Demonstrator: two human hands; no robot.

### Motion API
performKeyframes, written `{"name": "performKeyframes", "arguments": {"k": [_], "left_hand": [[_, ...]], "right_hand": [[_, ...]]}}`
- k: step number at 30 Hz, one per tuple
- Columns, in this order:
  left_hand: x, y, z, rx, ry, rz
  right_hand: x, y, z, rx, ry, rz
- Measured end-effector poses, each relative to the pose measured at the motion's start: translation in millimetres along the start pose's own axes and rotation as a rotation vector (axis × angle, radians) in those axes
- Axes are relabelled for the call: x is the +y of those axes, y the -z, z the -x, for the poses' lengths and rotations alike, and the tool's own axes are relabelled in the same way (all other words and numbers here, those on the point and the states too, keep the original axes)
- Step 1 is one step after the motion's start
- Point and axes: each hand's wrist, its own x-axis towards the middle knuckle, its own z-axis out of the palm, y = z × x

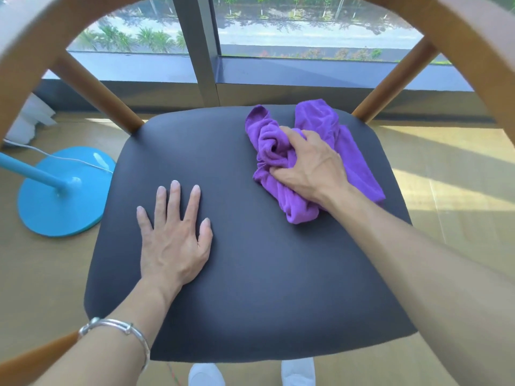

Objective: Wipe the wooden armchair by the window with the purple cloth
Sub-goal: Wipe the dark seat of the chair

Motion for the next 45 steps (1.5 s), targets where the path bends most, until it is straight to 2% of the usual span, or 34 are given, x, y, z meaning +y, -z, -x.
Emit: {"name": "performKeyframes", "arguments": {"k": [4,7,10,12,15,18,23,26,29,31,34,35,37,40,43,45], "left_hand": [[-1,0,-1,0.005,-0.002,-0.005],[-2,0,-2,0.001,-0.005,-0.002],[-2,1,-2,0.005,-0.005,-0.001],[-1,1,-2,0.007,-0.005,0.001],[-2,0,-1,0.01,-0.007,0.004],[-2,0,-1,0.016,0.001,0.004],[-2,-1,0,0.021,0.005,-0.001],[-1,0,0,0.022,0.009,0.011],[0,0,-1,0.023,0.012,0.018],[0,1,-1,0.017,0.008,0.017],[0,1,-1,0.021,0.004,0.015],[0,1,-1,0.017,0.003,0.02],[-4,0,-1,0.0,-0.015,0.015],[-8,-1,1,-0.007,-0.066,0.005],[-3,1,-1,0.012,-0.008,-0.003],[0,2,-2,0.015,0.003,-0.009]], "right_hand": [[-5,-20,88,-0.01,0.089,0.002],[-10,-37,169,0.069,0.177,0.07],[-10,-46,199,0.099,0.245,0.075],[-6,-45,187,0.124,0.263,0.076],[-6,-36,135,0.061,0.242,0.066],[-6,-19,55,-0.031,0.132,-0.018],[26,13,-37,0.027,-0.069,-0.043],[29,8,-20,0.012,-0.036,0.035],[17,4,22,-0.018,-0.053,-0.008],[4,4,53,-0.081,-0.109,-0.076],[-22,-11,104,-0.205,-0.132,-0.032],[-31,-19,123,-0.2,-0.108,0.013],[-41,-36,152,-0.065,-0.034,0.088],[-36,-48,164,0.024,0.035,0.048],[-18,-37,138,0.143,-0.026,0.014],[-1,-20,96,0.089,-0.108,0.005]]}}
